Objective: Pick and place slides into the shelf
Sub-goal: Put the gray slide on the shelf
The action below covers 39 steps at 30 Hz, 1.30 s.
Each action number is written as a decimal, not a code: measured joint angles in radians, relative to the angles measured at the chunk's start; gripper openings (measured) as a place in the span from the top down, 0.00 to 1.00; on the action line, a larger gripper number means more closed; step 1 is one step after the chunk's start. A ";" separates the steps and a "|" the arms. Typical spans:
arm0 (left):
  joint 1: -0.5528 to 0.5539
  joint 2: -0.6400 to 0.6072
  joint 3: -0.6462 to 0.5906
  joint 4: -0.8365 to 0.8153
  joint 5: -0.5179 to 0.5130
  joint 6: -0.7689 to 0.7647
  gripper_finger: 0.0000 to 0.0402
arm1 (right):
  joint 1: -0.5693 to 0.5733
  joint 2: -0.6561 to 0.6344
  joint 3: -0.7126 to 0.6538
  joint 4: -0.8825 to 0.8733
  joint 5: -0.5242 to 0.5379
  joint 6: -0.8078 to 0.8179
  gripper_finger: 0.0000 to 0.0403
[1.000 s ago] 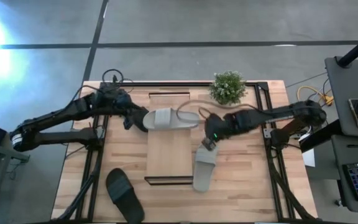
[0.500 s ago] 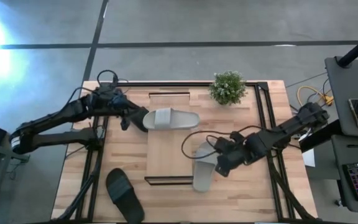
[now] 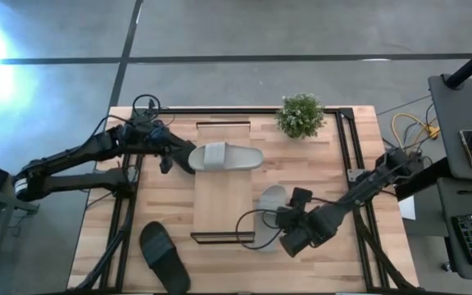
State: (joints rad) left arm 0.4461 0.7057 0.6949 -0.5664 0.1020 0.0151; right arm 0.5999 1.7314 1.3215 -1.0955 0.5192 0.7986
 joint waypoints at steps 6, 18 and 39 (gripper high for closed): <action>0.000 -0.006 0.000 -0.003 0.000 0.001 1.00 | -0.003 0.024 -0.008 0.034 0.044 0.012 0.46; 0.000 0.007 -0.002 -0.004 -0.002 0.000 1.00 | -0.003 0.128 -0.013 0.136 0.032 -0.014 0.46; 0.000 0.013 -0.002 -0.003 -0.001 -0.009 1.00 | -0.101 0.133 -0.135 0.245 0.033 0.067 0.70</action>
State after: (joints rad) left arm 0.4461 0.7189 0.6930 -0.5695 0.1013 0.0063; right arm 0.4984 1.8648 1.1870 -0.8509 0.5526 0.8661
